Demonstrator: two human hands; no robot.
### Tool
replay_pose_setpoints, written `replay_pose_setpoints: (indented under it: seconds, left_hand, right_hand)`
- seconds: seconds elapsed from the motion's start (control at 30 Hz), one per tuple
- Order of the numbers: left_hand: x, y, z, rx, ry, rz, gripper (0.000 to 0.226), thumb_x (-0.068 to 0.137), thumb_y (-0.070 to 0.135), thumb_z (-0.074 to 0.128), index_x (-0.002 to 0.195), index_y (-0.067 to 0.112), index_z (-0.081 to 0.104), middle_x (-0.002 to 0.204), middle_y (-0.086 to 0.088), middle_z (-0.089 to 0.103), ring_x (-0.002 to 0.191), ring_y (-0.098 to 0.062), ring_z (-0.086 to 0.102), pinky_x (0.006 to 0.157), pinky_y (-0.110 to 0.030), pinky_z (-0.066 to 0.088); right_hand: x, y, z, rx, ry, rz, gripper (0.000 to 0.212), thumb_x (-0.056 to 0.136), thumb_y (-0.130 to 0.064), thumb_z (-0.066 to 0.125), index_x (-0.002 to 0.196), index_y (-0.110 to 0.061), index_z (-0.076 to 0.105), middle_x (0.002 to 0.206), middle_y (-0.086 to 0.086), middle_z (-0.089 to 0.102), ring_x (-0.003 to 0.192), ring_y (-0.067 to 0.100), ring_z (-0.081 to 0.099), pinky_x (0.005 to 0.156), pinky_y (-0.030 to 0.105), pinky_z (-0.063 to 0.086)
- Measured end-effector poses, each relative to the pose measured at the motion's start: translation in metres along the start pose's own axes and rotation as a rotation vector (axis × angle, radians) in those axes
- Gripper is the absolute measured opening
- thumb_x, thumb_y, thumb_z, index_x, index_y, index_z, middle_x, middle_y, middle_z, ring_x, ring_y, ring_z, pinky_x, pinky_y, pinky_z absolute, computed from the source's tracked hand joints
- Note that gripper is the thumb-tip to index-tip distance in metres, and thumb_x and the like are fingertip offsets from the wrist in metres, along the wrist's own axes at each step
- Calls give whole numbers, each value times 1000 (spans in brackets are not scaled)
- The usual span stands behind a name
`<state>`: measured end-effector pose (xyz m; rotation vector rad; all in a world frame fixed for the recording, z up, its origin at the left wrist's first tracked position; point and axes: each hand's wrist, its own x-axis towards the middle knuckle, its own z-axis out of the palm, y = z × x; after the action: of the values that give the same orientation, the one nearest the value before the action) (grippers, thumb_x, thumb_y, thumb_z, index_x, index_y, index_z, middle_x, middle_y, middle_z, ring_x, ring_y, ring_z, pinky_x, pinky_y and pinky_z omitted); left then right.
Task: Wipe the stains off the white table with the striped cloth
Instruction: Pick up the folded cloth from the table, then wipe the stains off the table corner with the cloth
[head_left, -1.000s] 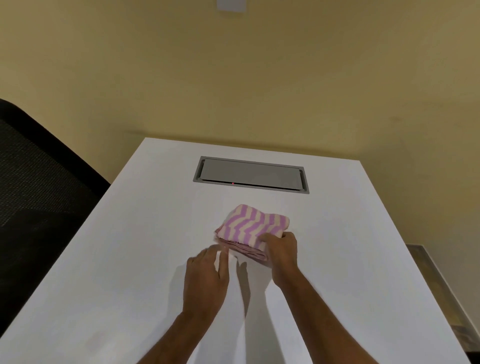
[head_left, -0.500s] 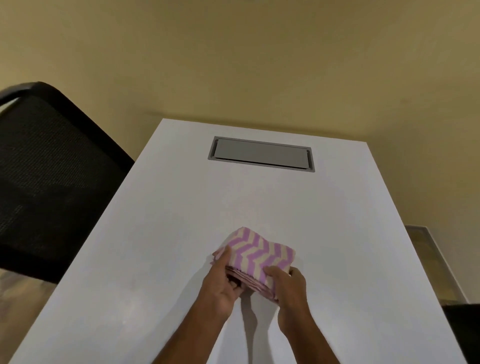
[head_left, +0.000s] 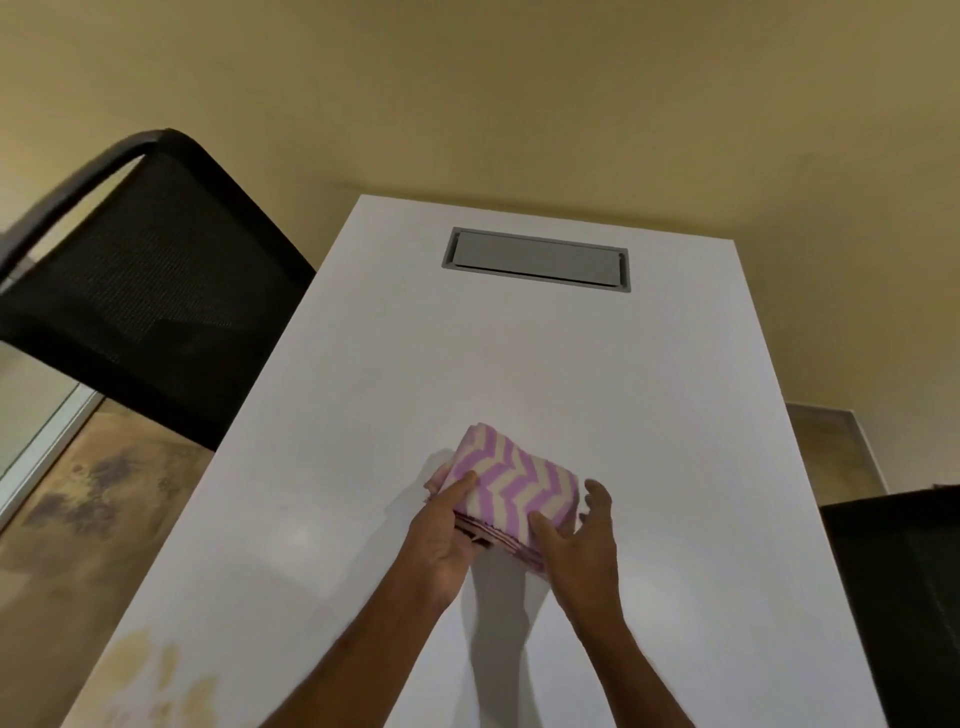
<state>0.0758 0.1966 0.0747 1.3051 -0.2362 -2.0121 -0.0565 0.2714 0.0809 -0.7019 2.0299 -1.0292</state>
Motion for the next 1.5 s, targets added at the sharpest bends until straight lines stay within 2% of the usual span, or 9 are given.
replay_pose_setpoints:
  seconds: [0.1, 0.23, 0.37, 0.5, 0.83, 0.97, 1.07, 1.3, 1.5]
  left_hand:
    - [-27, -7, -15, 8, -3, 15, 45, 92, 13, 74, 136, 14, 61, 123, -21, 75, 115, -41, 70, 103, -59, 55]
    - [-67, -17, -33, 16, -26, 51, 46, 94, 17, 72, 138, 18, 60, 124, -20, 74, 109, -39, 73, 86, -49, 63]
    - [-108, -28, -53, 16, -40, 72, 44, 95, 21, 71, 137, 19, 59, 120, -18, 76, 106, -37, 75, 72, -41, 64]
    - [-144, -36, -80, -1, -95, 88, 44, 95, 20, 71, 137, 16, 60, 129, -21, 72, 109, -36, 74, 73, -41, 64]
    - [-227, -62, -164, -73, -97, 85, 35, 97, 19, 68, 131, 15, 66, 125, -19, 75, 102, -32, 76, 84, -42, 64]
    - [-254, -69, -207, -18, -62, 29, 29, 101, 20, 63, 128, 12, 66, 112, -18, 79, 93, -31, 76, 88, -44, 60]
    - [-283, -76, -233, -20, -51, -23, 27, 104, 19, 59, 130, 13, 64, 118, -20, 77, 101, -34, 75, 80, -44, 64]
    - [-318, -95, -265, -101, -56, -74, 33, 102, 16, 63, 133, 8, 60, 123, -23, 74, 115, -39, 71, 89, -47, 61]
    - [-326, -124, -286, 129, -99, 0, 51, 89, 45, 78, 124, 9, 69, 112, -14, 80, 107, -30, 77, 87, -39, 64]
  right_hand:
    - [-30, -3, -6, -211, -7, -230, 74, 96, -31, 70, 157, -19, 31, 164, 3, 34, 151, 23, 34, 123, 47, 30]
    - [-65, -2, -6, -407, -226, -457, 76, 100, -60, 52, 161, -26, 23, 173, -1, 14, 160, 17, 10, 126, 44, 17]
    - [-97, 4, -4, -555, -415, -569, 85, 96, -70, 48, 163, -29, 15, 174, -3, 5, 161, 20, -2, 130, 44, 8]
    - [-132, 13, -3, -649, -484, -638, 86, 97, -67, 51, 164, -31, 12, 175, -6, 2, 161, 21, -6, 129, 40, 1]
    - [-239, 37, 26, -682, -492, -614, 92, 96, -56, 61, 164, -20, 10, 172, 0, 17, 159, 21, 17, 130, 43, 18]
    - [-291, 54, 46, -863, -487, -618, 95, 96, -37, 67, 165, -20, 4, 173, 5, 12, 160, 24, 12, 130, 41, 14]
    - [-338, 65, 60, -896, -425, -556, 85, 102, -32, 59, 165, -23, 3, 173, 6, 11, 159, 27, 14, 131, 42, 15]
    - [-394, 82, 64, -843, -345, -498, 81, 93, 0, 51, 164, -21, 17, 165, 2, 33, 147, 23, 40, 120, 38, 36]
    - [-404, 101, 49, -690, -248, -501, 82, 80, 13, 49, 155, -19, 42, 150, 1, 55, 126, 29, 60, 96, 42, 53]
